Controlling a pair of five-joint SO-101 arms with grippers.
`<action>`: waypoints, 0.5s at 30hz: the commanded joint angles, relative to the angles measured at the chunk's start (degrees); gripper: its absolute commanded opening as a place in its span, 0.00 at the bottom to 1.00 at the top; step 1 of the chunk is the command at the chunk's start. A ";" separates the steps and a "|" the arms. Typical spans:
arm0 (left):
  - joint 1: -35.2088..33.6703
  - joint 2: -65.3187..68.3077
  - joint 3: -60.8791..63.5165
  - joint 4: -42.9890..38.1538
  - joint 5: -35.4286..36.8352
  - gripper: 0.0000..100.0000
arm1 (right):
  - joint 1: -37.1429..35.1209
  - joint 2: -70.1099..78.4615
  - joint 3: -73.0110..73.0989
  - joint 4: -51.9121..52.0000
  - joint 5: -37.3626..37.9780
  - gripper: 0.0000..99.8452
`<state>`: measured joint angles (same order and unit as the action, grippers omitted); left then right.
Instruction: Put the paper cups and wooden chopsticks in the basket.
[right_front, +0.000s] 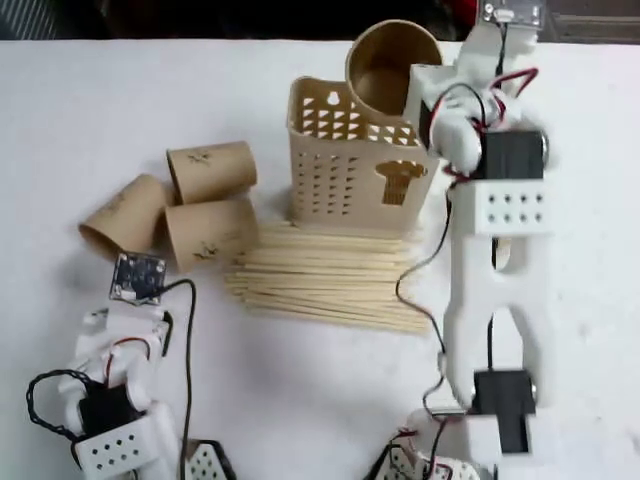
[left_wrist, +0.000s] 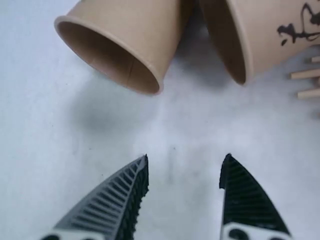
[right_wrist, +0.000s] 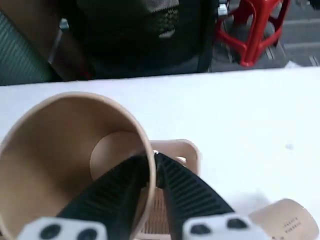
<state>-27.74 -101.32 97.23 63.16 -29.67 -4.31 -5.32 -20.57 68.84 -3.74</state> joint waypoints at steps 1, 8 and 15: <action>0.57 -0.31 -0.09 -1.41 0.70 0.24 | 2.86 3.56 -7.91 6.02 -0.44 0.02; 0.57 -0.31 -0.09 -1.41 0.70 0.24 | 2.68 6.29 -10.46 12.62 -0.09 0.02; 0.57 -0.31 -0.09 -1.41 0.70 0.24 | 2.68 10.33 -10.37 12.70 0.00 0.02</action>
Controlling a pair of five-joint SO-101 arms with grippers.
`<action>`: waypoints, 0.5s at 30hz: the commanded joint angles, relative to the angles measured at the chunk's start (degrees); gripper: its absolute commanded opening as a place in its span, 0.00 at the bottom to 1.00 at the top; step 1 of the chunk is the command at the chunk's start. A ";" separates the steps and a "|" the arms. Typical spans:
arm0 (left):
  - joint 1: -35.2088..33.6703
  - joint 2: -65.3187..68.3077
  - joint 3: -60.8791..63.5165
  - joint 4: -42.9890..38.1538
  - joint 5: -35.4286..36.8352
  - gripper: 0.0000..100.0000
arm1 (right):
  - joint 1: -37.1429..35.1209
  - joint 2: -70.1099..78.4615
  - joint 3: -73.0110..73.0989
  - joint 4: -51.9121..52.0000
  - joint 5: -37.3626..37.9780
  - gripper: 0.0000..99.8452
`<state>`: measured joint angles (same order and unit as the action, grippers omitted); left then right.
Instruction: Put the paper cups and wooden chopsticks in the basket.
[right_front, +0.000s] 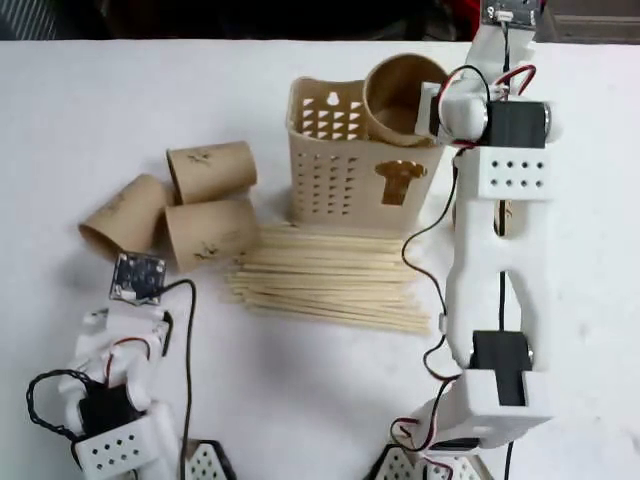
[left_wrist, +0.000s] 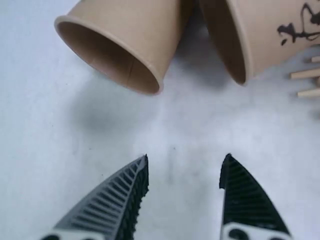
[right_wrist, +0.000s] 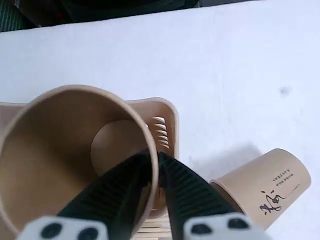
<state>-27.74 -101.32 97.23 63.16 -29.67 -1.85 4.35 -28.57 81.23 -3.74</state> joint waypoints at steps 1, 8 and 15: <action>0.57 -0.31 -0.09 -1.41 0.70 0.24 | 0.22 1.10 -2.37 0.31 0.00 0.02; 0.57 -0.31 -0.09 -1.41 0.70 0.24 | 0.22 2.68 -2.55 2.68 0.09 0.18; 0.57 -0.31 -0.09 -1.41 0.70 0.24 | 0.13 -0.75 -2.81 4.97 5.71 0.29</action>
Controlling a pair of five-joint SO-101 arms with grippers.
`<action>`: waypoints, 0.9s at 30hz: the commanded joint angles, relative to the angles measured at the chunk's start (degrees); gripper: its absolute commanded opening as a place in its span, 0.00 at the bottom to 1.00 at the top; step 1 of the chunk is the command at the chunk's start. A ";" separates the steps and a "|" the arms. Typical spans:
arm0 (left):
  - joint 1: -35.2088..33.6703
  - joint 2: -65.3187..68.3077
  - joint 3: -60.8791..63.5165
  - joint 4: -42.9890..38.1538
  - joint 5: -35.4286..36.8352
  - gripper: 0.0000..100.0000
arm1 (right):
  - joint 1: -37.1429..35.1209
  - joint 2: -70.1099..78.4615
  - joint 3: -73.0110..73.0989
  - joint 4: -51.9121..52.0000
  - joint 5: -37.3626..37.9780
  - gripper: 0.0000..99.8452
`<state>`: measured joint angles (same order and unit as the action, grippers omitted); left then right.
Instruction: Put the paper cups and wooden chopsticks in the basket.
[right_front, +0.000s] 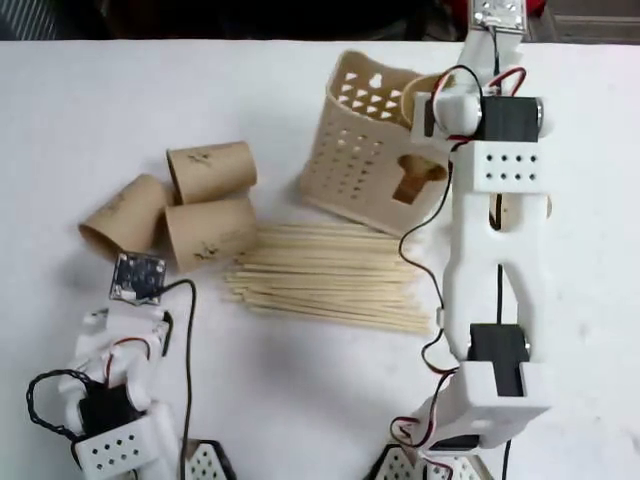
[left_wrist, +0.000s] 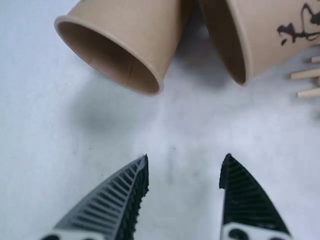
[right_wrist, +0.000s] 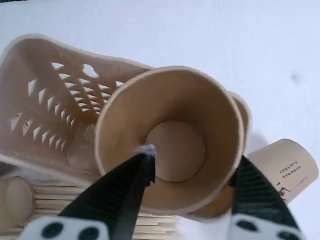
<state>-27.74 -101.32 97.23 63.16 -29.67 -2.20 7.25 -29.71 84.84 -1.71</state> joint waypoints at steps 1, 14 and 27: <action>0.57 -0.31 -0.09 -1.41 0.70 0.24 | 0.48 -4.62 -1.67 1.89 4.22 0.29; 0.57 -0.31 -0.09 -1.41 0.70 0.24 | -1.27 -8.31 -1.32 5.67 8.53 0.29; 0.57 -0.31 -0.09 -1.41 0.70 0.24 | 7.43 -8.22 -0.70 7.08 8.62 0.28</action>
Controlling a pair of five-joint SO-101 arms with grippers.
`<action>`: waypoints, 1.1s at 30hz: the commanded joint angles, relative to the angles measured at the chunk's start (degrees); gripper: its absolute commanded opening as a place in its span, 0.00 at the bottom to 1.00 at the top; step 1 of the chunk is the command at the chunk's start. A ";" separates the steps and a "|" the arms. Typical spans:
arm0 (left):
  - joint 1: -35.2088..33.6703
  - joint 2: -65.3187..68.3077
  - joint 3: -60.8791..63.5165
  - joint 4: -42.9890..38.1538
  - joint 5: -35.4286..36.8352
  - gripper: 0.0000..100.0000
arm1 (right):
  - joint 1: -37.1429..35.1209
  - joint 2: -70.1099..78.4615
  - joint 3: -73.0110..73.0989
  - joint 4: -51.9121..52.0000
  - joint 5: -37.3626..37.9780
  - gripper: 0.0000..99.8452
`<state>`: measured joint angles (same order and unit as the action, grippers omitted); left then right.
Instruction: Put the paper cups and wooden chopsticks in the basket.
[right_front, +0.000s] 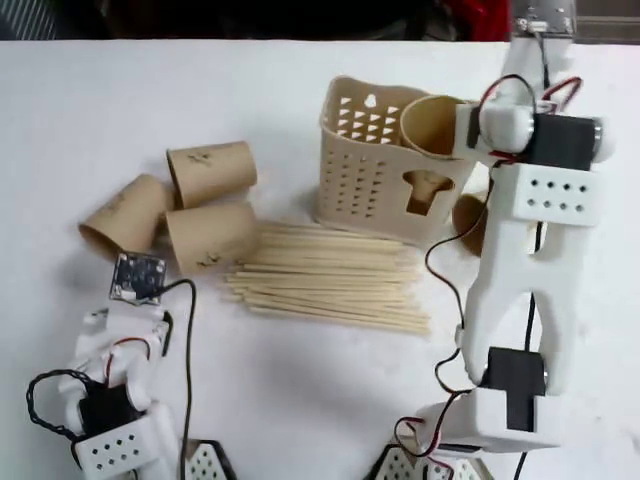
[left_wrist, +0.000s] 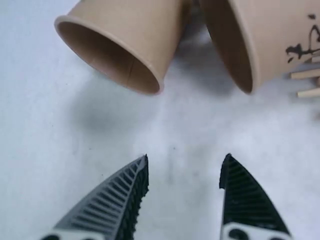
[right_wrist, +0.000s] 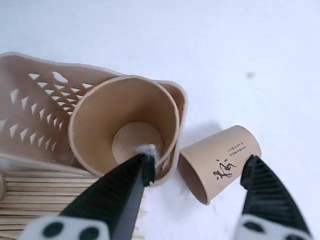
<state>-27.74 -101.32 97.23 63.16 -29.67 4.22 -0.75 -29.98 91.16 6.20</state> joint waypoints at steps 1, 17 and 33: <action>0.57 -0.31 -0.09 -1.41 0.70 0.24 | 0.66 0.84 0.26 0.66 0.70 0.28; 0.57 -0.31 -0.09 -1.41 0.70 0.24 | -5.05 16.13 1.14 -8.75 0.18 0.09; 0.57 -0.31 -0.09 -1.41 0.70 0.24 | -10.95 16.13 2.20 -23.16 -1.67 0.02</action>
<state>-27.74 -101.32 97.23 63.16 -29.67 -5.27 16.66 -27.87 67.78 4.97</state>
